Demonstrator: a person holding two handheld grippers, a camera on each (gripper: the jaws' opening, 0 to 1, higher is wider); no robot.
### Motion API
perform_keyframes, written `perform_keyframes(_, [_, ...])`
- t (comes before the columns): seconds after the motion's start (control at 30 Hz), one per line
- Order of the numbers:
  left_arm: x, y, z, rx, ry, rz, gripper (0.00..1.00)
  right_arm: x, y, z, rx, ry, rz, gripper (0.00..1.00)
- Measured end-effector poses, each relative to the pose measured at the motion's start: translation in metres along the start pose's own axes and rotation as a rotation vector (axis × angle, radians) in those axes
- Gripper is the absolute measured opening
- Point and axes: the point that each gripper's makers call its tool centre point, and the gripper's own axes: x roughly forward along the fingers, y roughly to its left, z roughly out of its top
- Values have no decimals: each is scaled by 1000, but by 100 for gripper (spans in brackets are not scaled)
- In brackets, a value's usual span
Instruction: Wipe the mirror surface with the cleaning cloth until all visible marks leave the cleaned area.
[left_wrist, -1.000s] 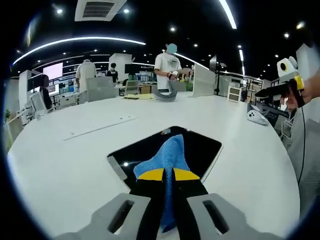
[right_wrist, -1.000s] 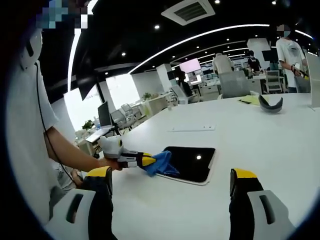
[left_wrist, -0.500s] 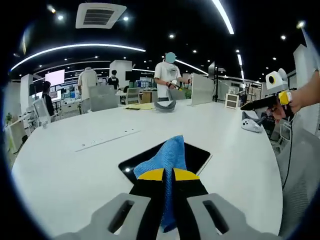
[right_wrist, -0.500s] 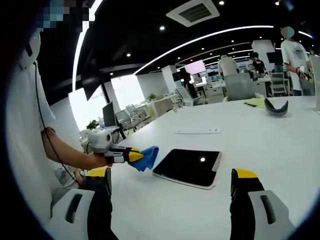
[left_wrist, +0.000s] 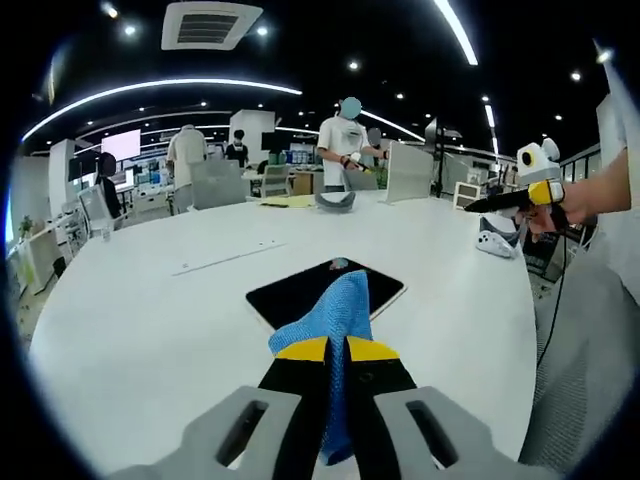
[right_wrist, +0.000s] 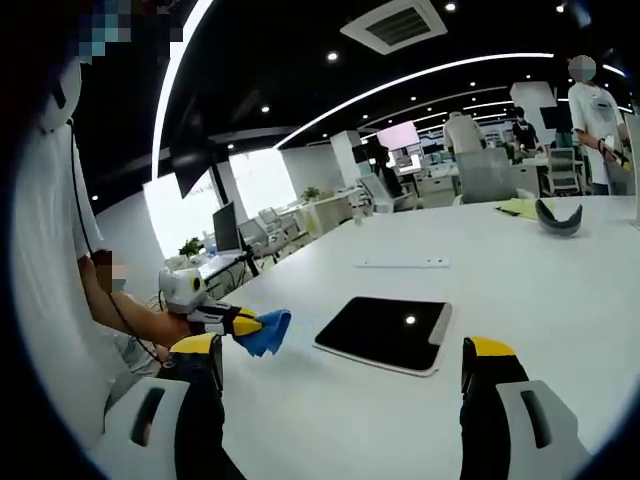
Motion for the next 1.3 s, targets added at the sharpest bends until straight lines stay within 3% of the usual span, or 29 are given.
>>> perform_keyframes(0.23, [-9,-3,-49,-63,73,26,3,0,3,0,-3,9,6,100])
perform_keyframes(0.57, [-16,-3,-88,-107,139,50,3,-4,5,0,-3,16,-3,100])
perform_keyframes(0.77, [-16,-6,-91,-95,134,60,3,-8,3,-1,-2,20,-15,100])
perform_keyframes(1.0, [-16,-9,-90,-13,139,43,5,-9,2,-4,0,27,-20,100])
perform_keyframes(1.3, [-17,-4,-91,53,133,45,20,-9,1,-5,-1,33,-25,99])
